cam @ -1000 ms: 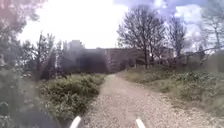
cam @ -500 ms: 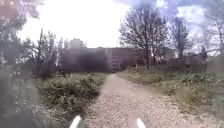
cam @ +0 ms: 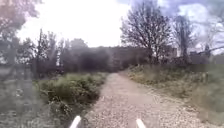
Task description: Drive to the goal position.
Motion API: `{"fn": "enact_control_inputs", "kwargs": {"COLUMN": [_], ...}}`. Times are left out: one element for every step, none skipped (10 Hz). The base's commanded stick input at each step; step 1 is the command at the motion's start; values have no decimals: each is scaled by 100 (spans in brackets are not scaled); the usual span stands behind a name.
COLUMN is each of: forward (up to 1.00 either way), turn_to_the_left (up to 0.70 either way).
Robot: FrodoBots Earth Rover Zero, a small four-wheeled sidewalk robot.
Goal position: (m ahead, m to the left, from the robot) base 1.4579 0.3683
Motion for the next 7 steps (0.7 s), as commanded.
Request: {"fn": "enact_control_inputs", "kwargs": {"forward": [70,70,70,70,70,70,70], "turn_to_the_left": [0,0,0,0,0,0,0]}}
